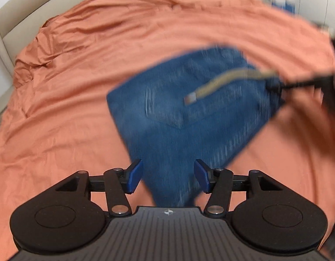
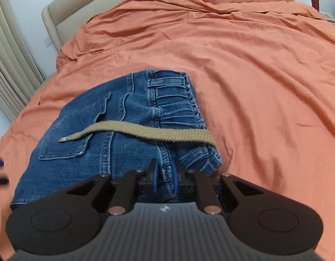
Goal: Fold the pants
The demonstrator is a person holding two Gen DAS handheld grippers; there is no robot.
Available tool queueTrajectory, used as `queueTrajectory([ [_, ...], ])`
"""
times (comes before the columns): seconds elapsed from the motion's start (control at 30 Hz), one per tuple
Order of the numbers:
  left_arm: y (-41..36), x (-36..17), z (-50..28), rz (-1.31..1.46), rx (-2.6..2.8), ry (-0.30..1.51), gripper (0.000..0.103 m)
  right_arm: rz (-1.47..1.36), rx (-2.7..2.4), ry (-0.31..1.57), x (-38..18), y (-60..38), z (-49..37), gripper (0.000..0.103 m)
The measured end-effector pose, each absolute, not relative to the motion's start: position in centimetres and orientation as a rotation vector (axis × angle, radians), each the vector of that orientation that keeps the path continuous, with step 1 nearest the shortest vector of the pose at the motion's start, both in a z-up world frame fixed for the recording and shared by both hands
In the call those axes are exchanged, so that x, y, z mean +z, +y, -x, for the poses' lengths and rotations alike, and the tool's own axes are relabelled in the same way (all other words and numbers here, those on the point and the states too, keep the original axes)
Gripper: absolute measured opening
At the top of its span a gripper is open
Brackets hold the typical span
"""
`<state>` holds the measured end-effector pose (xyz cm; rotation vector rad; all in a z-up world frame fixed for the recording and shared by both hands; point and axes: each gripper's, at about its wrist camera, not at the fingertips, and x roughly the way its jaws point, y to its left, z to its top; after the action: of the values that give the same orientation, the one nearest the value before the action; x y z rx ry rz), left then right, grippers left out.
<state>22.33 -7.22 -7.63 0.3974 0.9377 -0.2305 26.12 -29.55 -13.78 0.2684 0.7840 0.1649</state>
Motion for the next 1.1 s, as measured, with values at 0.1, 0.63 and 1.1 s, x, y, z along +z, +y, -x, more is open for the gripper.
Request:
queueTrajectory([
  [0.1, -8.4, -10.0, -21.4, -0.469, -0.163, 0.971, 0.066, -0.276, 0.176, 0.777, -13.8, -29.8, -26.1, 0.009],
  [0.63, -10.9, -14.8, -19.5, -1.065, -0.221, 0.917, 0.018, -0.362, 0.205, 0.802, -14.5, -31.4, -26.5, 0.004],
  [1.1, -9.7, -16.4, -22.6, -0.897, -0.201, 1.081, 0.019, -0.341, 0.221, 0.83, -15.4, -31.1, -26.8, 0.002],
])
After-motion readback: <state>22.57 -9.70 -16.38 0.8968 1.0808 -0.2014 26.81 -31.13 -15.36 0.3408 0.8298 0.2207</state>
